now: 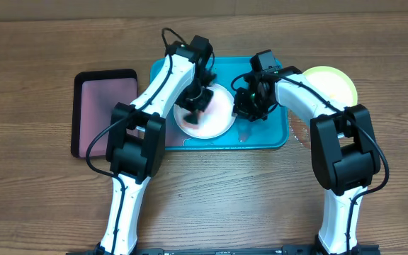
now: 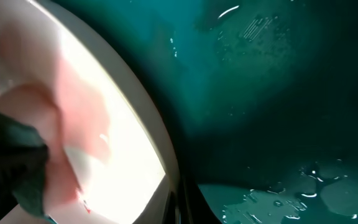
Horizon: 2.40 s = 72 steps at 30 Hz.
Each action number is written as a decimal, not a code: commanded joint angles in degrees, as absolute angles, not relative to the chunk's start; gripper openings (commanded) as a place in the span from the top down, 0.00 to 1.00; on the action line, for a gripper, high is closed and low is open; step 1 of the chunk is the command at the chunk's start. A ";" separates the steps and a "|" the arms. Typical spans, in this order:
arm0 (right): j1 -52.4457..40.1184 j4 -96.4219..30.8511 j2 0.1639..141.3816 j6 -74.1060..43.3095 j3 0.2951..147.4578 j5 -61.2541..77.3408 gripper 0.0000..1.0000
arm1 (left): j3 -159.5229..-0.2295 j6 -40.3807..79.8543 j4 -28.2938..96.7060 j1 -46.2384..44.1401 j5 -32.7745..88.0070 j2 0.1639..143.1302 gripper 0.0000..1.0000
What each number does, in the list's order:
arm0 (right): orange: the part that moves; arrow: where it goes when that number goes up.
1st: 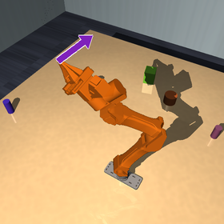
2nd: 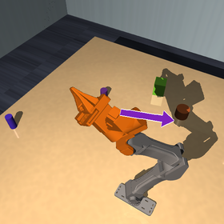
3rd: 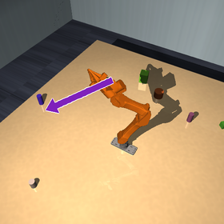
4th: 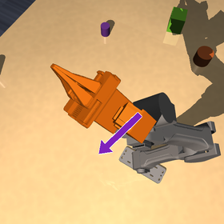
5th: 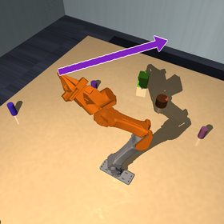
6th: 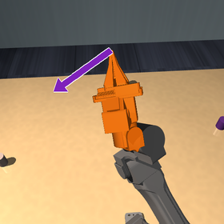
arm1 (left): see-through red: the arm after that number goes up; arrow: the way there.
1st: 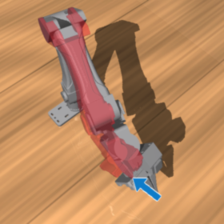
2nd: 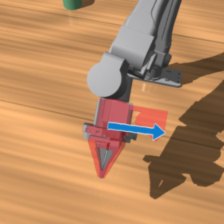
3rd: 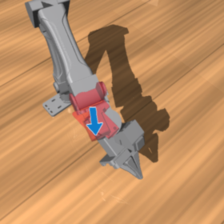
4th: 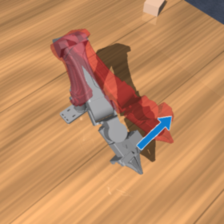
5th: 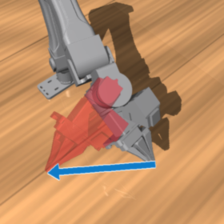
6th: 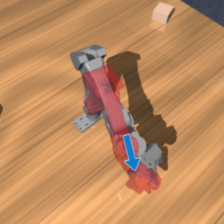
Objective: Clean dirty plates on tray and stack at the side
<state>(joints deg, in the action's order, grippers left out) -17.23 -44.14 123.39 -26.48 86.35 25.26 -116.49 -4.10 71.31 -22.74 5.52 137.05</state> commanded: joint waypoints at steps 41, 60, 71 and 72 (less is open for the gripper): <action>-17.65 -45.71 123.48 -22.06 86.17 20.75 0.84 | -140.86 5.37 78.48 -16.12 11.40 141.84 0.96; -20.23 -43.86 123.48 -22.72 86.17 15.20 0.96 | -140.59 7.92 79.55 -15.38 1.23 142.06 0.96; -19.05 -53.30 118.04 -22.70 89.76 6.63 0.96 | -140.14 9.06 80.38 -15.38 1.06 142.08 0.96; -19.22 -54.17 116.86 -22.70 90.02 4.23 0.96 | -139.94 9.06 80.34 -15.38 1.06 142.08 0.96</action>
<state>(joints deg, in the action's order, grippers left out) -19.75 -52.56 122.02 -22.72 87.83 13.87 -140.53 7.79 80.25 -15.00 1.80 141.97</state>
